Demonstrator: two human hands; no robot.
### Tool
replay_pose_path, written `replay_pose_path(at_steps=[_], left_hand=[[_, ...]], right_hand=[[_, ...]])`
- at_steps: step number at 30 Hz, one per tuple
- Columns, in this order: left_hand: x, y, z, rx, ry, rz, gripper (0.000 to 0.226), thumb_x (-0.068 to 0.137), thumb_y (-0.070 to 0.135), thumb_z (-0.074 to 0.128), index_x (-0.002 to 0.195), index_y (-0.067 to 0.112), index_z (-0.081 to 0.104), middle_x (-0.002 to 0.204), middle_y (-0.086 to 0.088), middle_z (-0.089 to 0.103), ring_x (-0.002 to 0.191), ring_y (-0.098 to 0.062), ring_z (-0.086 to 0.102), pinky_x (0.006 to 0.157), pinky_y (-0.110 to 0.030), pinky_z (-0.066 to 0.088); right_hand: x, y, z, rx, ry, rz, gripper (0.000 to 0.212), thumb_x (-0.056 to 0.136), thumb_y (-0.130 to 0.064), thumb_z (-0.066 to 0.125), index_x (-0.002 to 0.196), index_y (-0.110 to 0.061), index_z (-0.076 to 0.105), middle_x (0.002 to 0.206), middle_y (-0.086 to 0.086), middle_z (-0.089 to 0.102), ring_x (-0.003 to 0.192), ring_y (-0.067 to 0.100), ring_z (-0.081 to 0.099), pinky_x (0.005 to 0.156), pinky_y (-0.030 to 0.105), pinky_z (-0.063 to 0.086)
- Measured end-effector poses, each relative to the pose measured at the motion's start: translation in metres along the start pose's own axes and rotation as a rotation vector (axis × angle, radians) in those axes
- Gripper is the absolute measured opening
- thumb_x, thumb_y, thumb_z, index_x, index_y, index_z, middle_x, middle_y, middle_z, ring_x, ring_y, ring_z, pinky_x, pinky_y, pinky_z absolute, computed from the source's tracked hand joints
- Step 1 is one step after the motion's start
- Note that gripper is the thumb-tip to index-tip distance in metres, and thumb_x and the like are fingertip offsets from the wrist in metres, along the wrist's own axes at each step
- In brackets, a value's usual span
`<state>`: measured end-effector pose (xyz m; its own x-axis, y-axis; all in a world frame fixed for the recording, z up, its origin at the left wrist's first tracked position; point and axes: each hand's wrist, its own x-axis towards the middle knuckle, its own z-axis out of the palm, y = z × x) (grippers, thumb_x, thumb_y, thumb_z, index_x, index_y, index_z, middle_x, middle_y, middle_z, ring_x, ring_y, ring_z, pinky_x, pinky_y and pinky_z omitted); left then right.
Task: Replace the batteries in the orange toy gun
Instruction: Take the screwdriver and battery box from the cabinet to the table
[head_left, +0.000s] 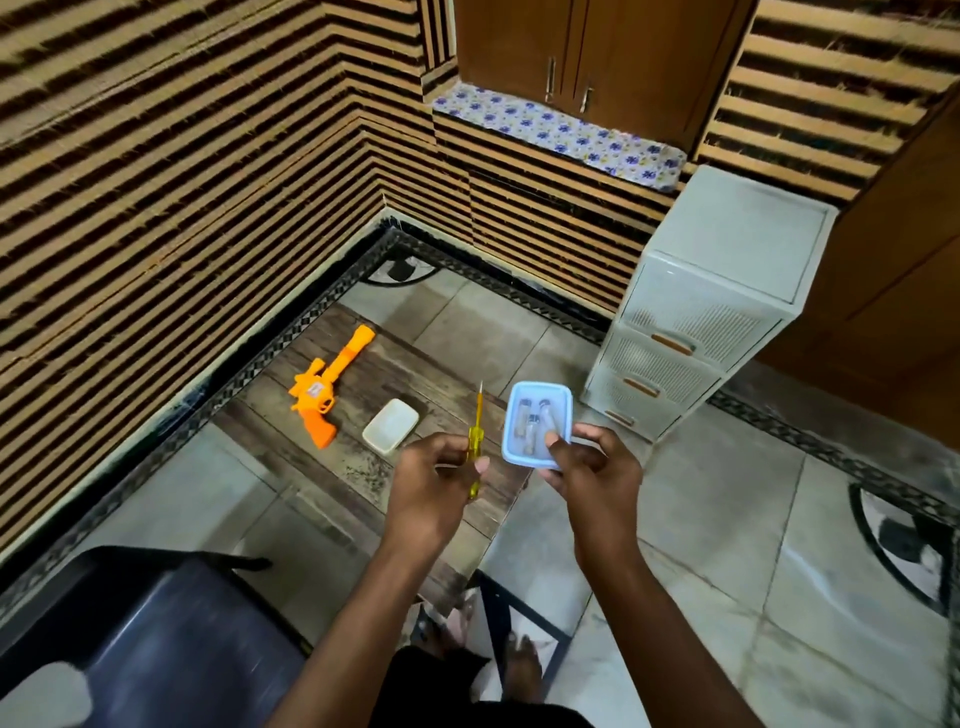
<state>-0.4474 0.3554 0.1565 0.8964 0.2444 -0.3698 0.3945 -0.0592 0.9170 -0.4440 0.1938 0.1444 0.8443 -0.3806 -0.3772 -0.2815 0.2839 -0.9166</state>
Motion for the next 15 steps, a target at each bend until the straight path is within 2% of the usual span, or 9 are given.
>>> replay_pose_path(at_steps=[2, 4, 6, 8, 11, 15], left_hand=[[0.003, -0.002, -0.011, -0.002, 0.025, 0.002, 0.016, 0.087, 0.000, 0.078, 0.085, 0.014, 0.072, 0.079, -0.004, 0.068, 0.075, -0.031, 0.072, 0.078, -0.058, 0.063], [0.012, -0.005, -0.026, -0.020, 0.018, -0.002, 0.021, 0.086, 0.000, 0.079, 0.078, 0.019, 0.074, 0.076, 0.000, 0.068, 0.077, -0.040, 0.073, 0.078, -0.059, 0.062], [0.022, -0.009, -0.035, -0.007, -0.003, -0.005, 0.028, 0.085, 0.004, 0.081, 0.074, 0.029, 0.076, 0.070, 0.008, 0.070, 0.084, -0.046, 0.073, 0.079, -0.059, 0.063], [0.038, -0.015, -0.051, 0.011, -0.018, -0.026, 0.029, 0.085, 0.006, 0.082, 0.075, 0.032, 0.076, 0.071, 0.010, 0.072, 0.085, -0.041, 0.075, 0.079, -0.057, 0.063], [0.070, -0.020, -0.077, 0.030, -0.046, -0.035, 0.018, 0.085, 0.003, 0.081, 0.083, 0.019, 0.073, 0.080, -0.001, 0.072, 0.081, -0.034, 0.077, 0.079, -0.058, 0.063], [0.118, -0.022, -0.117, 0.062, -0.131, -0.014, 0.018, 0.086, -0.002, 0.077, 0.084, 0.016, 0.072, 0.073, 0.001, 0.072, 0.066, -0.018, 0.073, 0.072, -0.045, 0.063]], right_hand=[[-0.003, 0.006, 0.012, -0.023, -0.002, 0.003, 0.018, 0.090, -0.009, 0.080, 0.104, -0.012, 0.069, 0.102, 0.020, 0.077, 0.095, 0.025, 0.080, 0.072, 0.036, 0.066], [-0.005, 0.014, 0.028, -0.029, -0.003, 0.001, 0.018, 0.091, -0.010, 0.080, 0.105, -0.012, 0.070, 0.103, 0.017, 0.078, 0.096, 0.025, 0.079, 0.072, 0.037, 0.066], [-0.007, 0.018, 0.037, -0.025, -0.020, -0.008, 0.016, 0.092, -0.009, 0.079, 0.105, -0.011, 0.071, 0.101, 0.012, 0.080, 0.096, 0.025, 0.080, 0.074, 0.040, 0.065], [-0.008, 0.025, 0.054, -0.041, -0.024, -0.029, 0.015, 0.092, -0.010, 0.078, 0.105, -0.012, 0.072, 0.098, 0.007, 0.082, 0.095, 0.023, 0.080, 0.077, 0.042, 0.065], [-0.010, 0.037, 0.083, -0.076, 0.006, -0.069, 0.013, 0.093, -0.011, 0.077, 0.104, -0.017, 0.072, 0.097, 0.004, 0.083, 0.093, 0.021, 0.081, 0.076, 0.042, 0.065], [-0.009, 0.056, 0.132, -0.074, 0.080, -0.071, 0.013, 0.093, -0.013, 0.076, 0.102, -0.020, 0.072, 0.102, 0.009, 0.082, 0.095, 0.024, 0.080, 0.079, 0.044, 0.064]])
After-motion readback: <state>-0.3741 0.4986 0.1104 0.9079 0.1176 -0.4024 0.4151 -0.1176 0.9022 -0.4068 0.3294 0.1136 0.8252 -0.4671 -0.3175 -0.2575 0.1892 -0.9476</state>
